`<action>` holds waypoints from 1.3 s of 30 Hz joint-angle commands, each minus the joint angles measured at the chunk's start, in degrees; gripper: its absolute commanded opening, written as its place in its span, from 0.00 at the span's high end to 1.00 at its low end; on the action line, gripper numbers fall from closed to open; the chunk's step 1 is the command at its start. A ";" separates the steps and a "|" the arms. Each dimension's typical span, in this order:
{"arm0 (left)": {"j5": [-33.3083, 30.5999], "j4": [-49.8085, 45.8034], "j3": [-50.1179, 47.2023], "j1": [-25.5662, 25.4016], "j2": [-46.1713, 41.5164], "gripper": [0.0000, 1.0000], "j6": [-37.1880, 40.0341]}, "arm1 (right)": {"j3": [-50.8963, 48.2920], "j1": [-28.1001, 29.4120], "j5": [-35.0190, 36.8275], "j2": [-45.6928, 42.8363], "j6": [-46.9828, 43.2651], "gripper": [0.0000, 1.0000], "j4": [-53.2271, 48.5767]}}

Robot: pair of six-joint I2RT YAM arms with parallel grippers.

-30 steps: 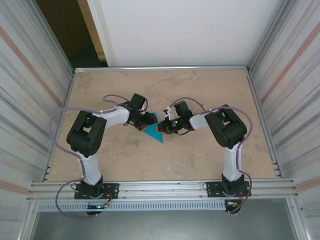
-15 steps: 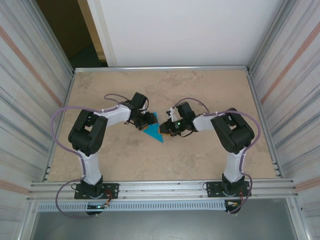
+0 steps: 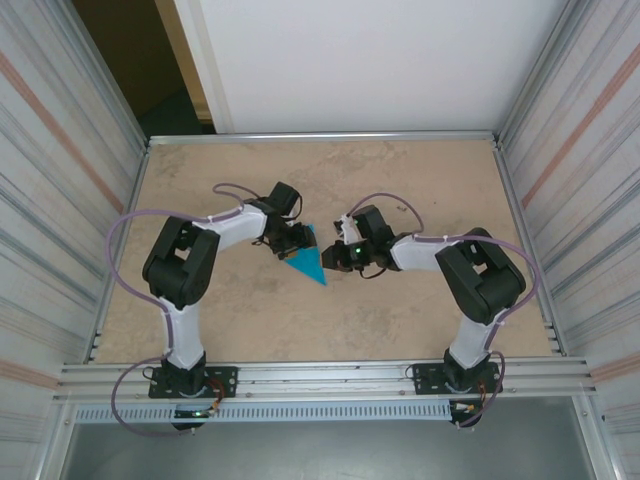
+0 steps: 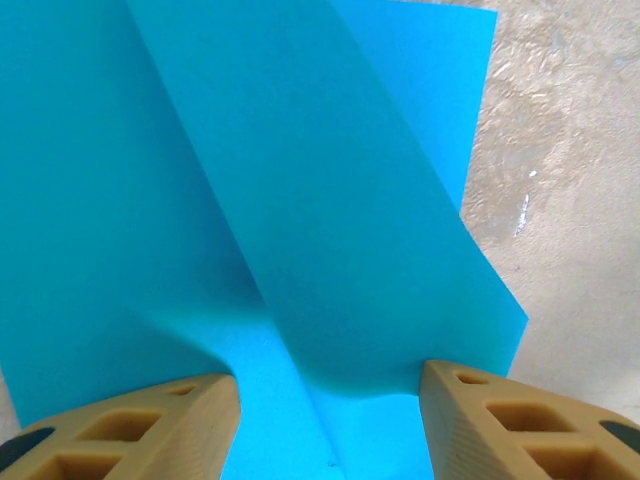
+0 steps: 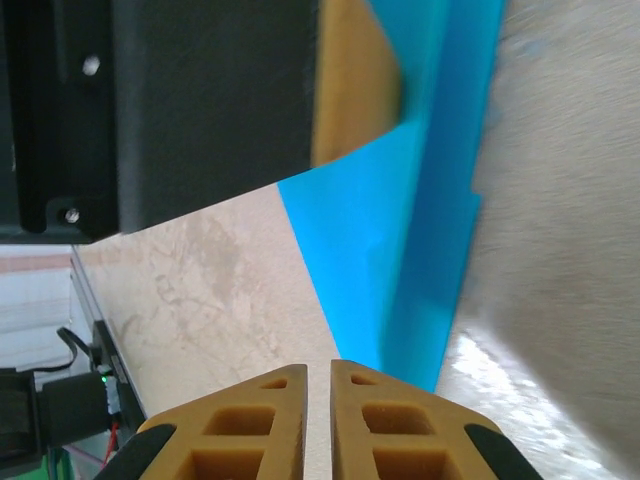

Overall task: Fold a paper plane with a square sheet of paper (pick it up from the middle)
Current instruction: Fourth fold the wing at the center of the table.

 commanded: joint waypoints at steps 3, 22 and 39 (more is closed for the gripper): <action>-7.75 -6.84 -4.29 -0.50 9.59 0.45 1.47 | 2.50 1.33 -0.37 2.77 0.01 0.89 0.75; -7.26 -7.32 -3.67 -0.45 12.62 0.43 1.38 | 3.84 1.87 -0.62 6.35 -0.72 0.89 -1.52; -6.59 -7.29 -3.63 -0.48 12.75 0.43 1.48 | 4.38 1.78 0.54 7.50 -0.84 0.90 -2.47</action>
